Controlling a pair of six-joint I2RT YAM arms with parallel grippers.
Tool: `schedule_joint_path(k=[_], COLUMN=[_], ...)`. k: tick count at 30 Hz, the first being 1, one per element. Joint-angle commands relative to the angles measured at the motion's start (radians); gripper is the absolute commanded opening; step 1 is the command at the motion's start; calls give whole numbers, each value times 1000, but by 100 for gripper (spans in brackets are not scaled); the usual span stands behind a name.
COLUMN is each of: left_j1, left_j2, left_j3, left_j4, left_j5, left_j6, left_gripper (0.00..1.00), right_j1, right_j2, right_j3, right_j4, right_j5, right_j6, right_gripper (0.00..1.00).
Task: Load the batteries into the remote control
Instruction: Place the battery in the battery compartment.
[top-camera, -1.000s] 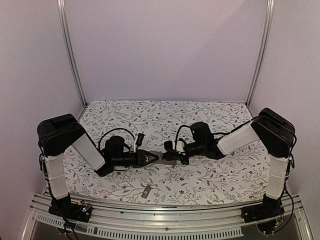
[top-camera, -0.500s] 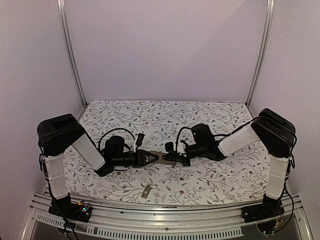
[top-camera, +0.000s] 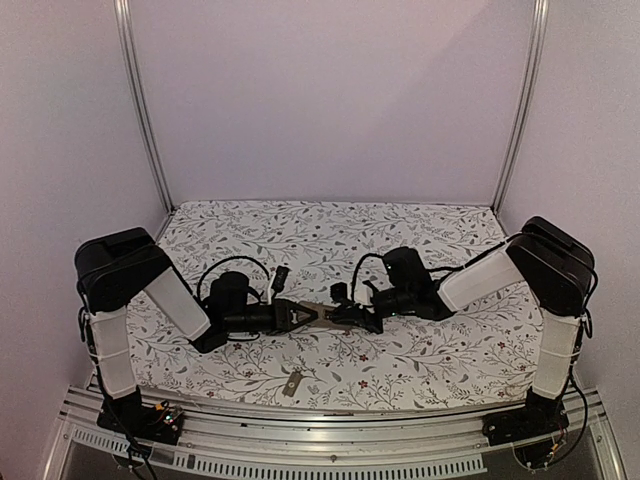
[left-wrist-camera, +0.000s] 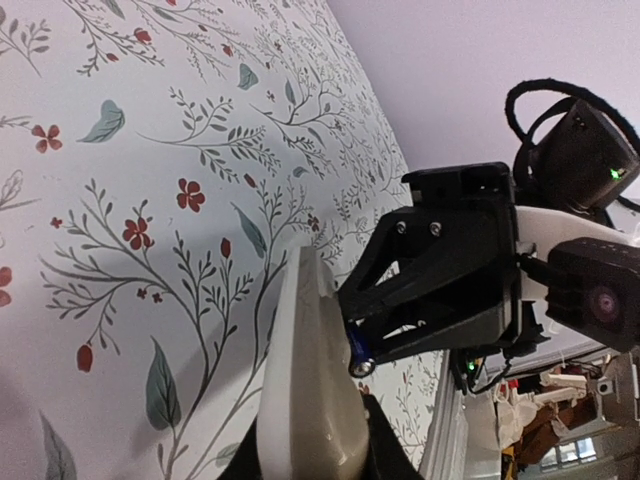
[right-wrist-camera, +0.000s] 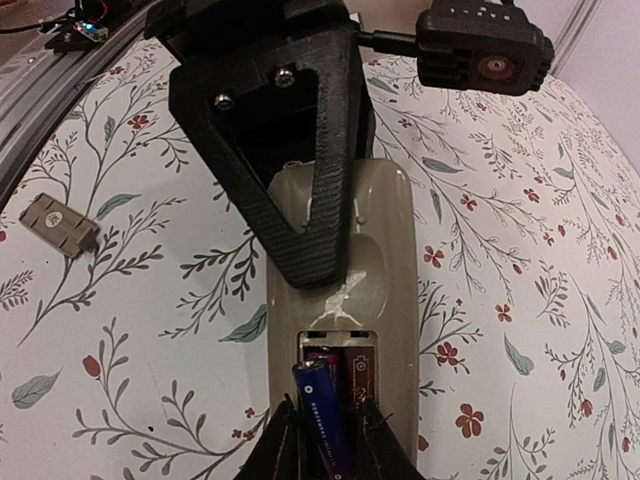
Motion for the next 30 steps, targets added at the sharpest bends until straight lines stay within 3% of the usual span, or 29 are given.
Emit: schedule_joint_path(k=[1,30], left_j1=[-2,5], left_j2=[37,55], left_j3=[-5,-4], left_j4=[-68,-43], left_j5=[25,44], left_j6=[22,8], left_gripper=[0,0], right_j1=[-5,-2], right_j2=[-19,-17], right_j3=[30,86], right_j4=[-67,-135], right_j5=[7,81], right_j6=[25,48], right_gripper=[20,15])
